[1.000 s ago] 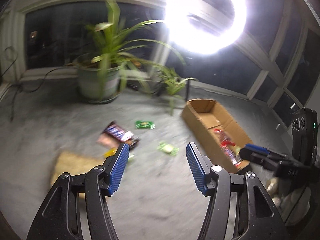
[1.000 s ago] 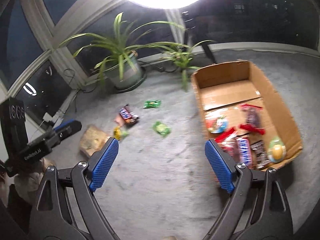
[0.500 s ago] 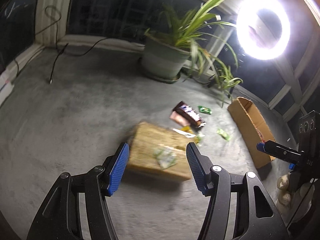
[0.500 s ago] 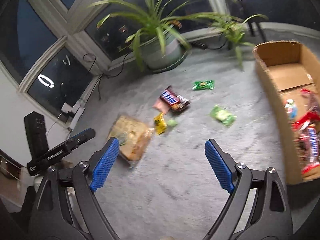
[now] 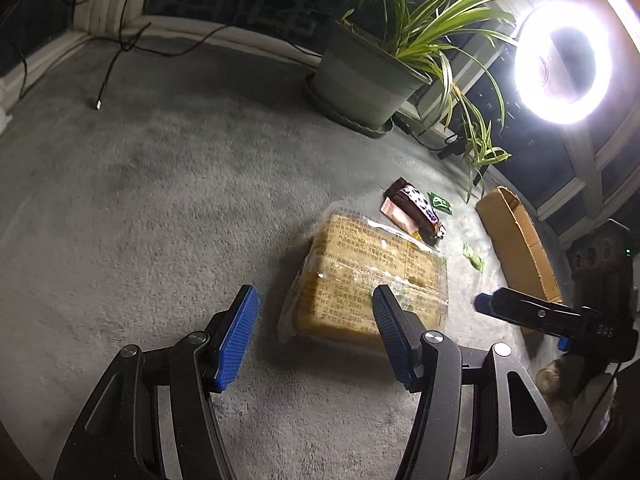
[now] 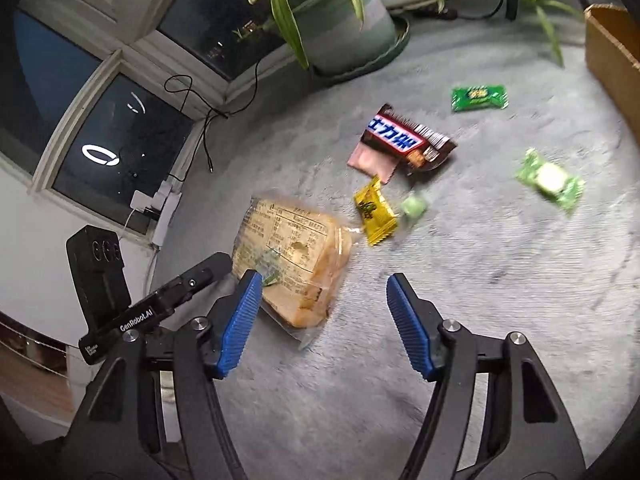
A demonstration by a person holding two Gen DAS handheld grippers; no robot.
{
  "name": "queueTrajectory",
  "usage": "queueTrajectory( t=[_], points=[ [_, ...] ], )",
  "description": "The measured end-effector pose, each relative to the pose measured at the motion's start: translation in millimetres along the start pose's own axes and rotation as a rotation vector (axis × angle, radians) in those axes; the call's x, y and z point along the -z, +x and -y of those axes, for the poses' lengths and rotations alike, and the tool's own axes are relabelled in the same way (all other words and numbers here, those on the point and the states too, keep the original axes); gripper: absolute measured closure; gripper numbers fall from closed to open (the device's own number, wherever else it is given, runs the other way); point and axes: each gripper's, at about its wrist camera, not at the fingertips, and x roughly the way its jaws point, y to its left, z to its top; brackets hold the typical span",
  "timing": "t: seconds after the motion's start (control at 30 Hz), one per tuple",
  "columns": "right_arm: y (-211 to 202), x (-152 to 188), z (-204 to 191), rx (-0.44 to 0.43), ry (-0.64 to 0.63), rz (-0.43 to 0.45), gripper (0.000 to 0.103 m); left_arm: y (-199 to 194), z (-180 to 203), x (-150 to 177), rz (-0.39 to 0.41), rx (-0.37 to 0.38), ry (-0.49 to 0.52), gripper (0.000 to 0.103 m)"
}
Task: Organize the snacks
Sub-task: 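Close both tools on the bagged bread loaf and lift it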
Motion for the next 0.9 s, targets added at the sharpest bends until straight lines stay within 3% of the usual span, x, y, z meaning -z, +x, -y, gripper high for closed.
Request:
queueTrajectory(
  t=[0.17, 0.53, 0.9],
  points=[
    [18.5, -3.0, 4.3, -0.019, 0.037, -0.035, 0.037, 4.2, -5.8, -1.7, -0.009, 0.027, -0.013, 0.044],
    [36.3, -8.8, 7.0, -0.057, 0.064, -0.079, 0.06, 17.8, 3.2, 0.4, -0.049, 0.06, 0.046, 0.048],
    [33.7, -10.4, -5.4, -0.02, -0.007, -0.093, 0.063, 15.4, 17.8, 5.1, -0.049, 0.046, 0.102, 0.05]
  ],
)
